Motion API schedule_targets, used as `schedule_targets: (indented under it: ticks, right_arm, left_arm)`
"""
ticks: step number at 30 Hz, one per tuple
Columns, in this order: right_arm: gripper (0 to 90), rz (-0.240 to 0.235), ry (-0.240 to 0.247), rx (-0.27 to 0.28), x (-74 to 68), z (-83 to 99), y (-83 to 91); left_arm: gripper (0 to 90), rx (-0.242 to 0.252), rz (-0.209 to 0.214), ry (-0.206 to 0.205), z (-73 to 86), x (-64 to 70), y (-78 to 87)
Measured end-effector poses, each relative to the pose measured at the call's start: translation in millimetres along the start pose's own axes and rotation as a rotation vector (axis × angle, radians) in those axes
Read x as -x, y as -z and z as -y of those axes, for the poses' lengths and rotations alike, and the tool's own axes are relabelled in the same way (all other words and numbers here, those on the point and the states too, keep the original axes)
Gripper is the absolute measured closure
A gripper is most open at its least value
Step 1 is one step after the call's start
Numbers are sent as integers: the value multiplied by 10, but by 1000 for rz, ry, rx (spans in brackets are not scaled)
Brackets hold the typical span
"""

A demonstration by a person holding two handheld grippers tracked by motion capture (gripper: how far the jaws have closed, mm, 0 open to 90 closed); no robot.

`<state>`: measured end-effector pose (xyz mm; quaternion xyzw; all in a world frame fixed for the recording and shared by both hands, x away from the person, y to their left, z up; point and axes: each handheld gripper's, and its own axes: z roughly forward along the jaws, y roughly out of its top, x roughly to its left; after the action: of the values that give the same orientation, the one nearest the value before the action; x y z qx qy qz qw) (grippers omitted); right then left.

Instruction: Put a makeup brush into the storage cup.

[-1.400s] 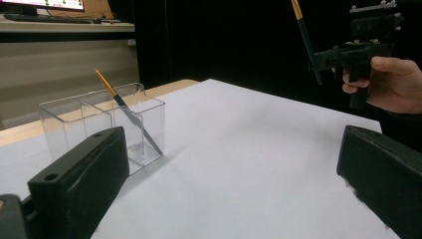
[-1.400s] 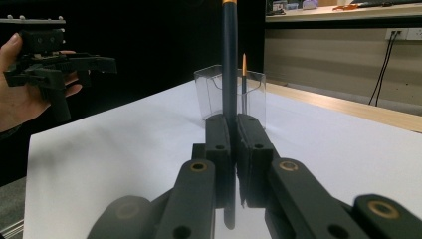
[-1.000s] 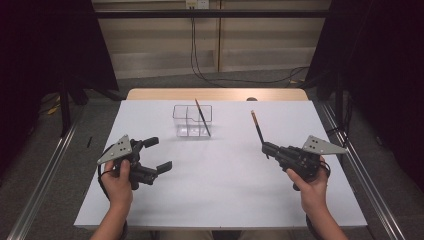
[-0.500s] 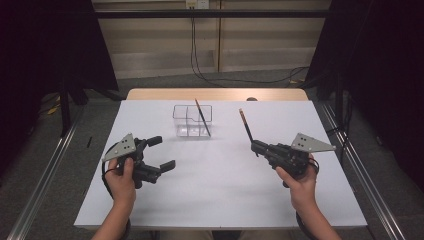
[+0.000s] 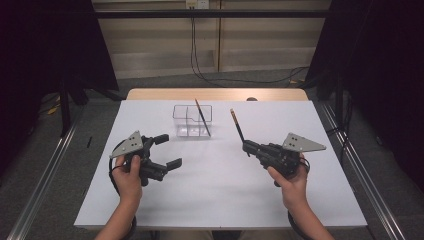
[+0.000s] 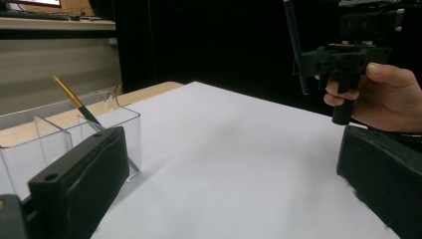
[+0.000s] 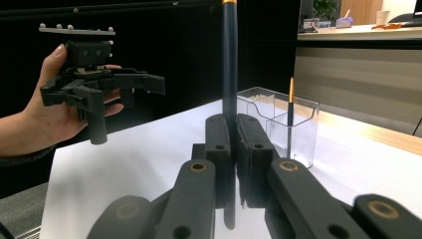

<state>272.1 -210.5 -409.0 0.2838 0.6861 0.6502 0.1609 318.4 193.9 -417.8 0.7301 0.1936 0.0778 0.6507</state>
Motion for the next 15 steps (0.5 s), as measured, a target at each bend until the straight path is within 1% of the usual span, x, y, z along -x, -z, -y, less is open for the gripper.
schedule_targets:
  ticks: [3, 6, 9, 11, 15]
  right_arm:
    - [848, -6, -4, 8, -12, 6, -29]
    - [847, -11, -5, 7, -27, 16, -60]
    - [847, -21, -4, 3, -50, 27, -95]
    - [847, -27, -5, 4, -65, 35, -116]
    - [848, -36, -11, 6, -81, 45, -144]
  left_arm:
    - [0, 2, 7, 0, -4, 6, -41]
    - [0, 5, 11, 9, -10, 12, -87]
    - [0, 6, 17, 5, -22, 15, -123]
    - [0, 14, 24, 11, -30, 21, -153]
    - [0, 7, 25, 15, -50, 29, -215]
